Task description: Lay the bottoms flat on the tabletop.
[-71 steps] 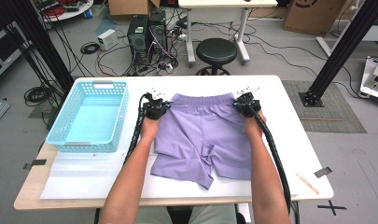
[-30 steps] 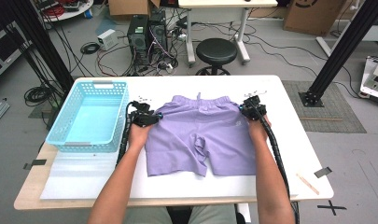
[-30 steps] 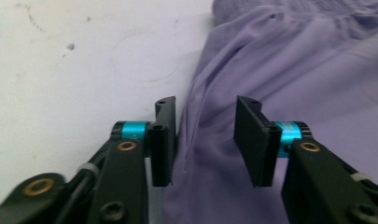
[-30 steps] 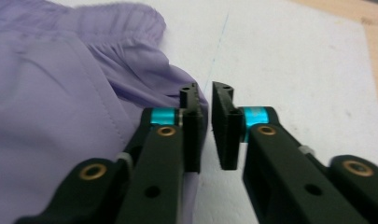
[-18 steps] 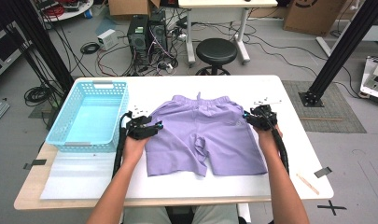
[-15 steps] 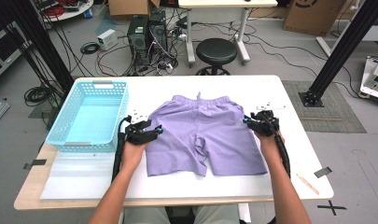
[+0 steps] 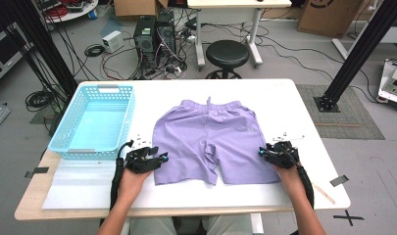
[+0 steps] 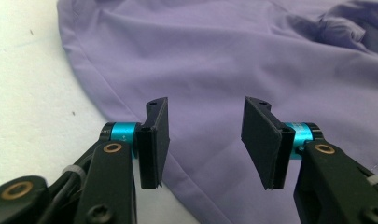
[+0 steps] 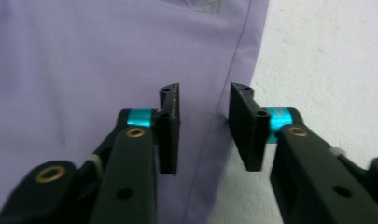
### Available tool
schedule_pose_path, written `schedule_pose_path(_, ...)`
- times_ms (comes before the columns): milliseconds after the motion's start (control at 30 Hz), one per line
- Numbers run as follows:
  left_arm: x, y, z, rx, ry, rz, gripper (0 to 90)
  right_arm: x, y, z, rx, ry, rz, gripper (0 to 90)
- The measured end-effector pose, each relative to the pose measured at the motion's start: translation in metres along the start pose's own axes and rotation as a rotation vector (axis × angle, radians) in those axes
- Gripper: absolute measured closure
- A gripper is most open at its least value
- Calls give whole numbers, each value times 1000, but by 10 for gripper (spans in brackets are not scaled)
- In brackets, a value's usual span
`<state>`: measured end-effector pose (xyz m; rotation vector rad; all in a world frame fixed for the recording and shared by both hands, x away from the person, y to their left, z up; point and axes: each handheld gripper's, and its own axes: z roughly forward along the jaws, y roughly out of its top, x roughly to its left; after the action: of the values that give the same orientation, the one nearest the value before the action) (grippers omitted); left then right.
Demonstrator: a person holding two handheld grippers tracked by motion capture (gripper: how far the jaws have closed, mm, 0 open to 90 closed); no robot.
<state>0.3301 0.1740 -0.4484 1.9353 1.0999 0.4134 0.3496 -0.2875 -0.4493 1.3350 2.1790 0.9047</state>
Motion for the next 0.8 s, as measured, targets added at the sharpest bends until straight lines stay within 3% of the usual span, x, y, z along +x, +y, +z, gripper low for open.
schedule_pose_path(33, -1, 0, 3, 17, -2, -2, 514, 1, 1, 0, 3, 1, -5, 735)
schedule_pose_path(67, -1, 0, 5, 47, -1, 10, 514, 1, 1, 0, 6, 7, -17, 860)
schedule_pose_path(100, -3, 0, 6, 47, 14, 22, 515, 2, 2, 0, 15, 9, -30, 898)
schedule_pose_path(167, -7, 1, 6, 61, 78, 81, 605, 3, 5, 0, 32, -1, -61, 900)
schedule_pose_path(200, -6, 2, 5, 62, 81, 85, 711, 2, 6, 0, 31, -34, -77, 900)
schedule_pose_path(233, -5, 2, 5, 65, 107, 89, 886, 1, 7, -1, 27, -69, -76, 900)
schedule_pose_path(333, 1, 5, 5, 69, 171, 74, 892, -10, 6, -2, 5, -139, -29, 900)
schedule_pose_path(367, 3, 5, 5, 66, 178, 66, 892, -14, 4, -1, 16, -135, -4, 900)
schedule_pose_path(467, 3, 3, 4, 49, 164, 66, 884, -18, -1, -2, 3, -118, 8, 900)
schedule_pose_path(533, 3, 1, 3, 30, 141, 42, 728, -16, -3, -4, -10, -98, 0, 855)
schedule_pose_path(633, 0, -1, -3, -6, 99, 45, 628, -13, -5, -12, -41, -80, 5, 736)
schedule_pose_path(800, -9, -3, -15, -52, 18, 67, 576, -3, -8, -27, -99, -47, -4, 673)
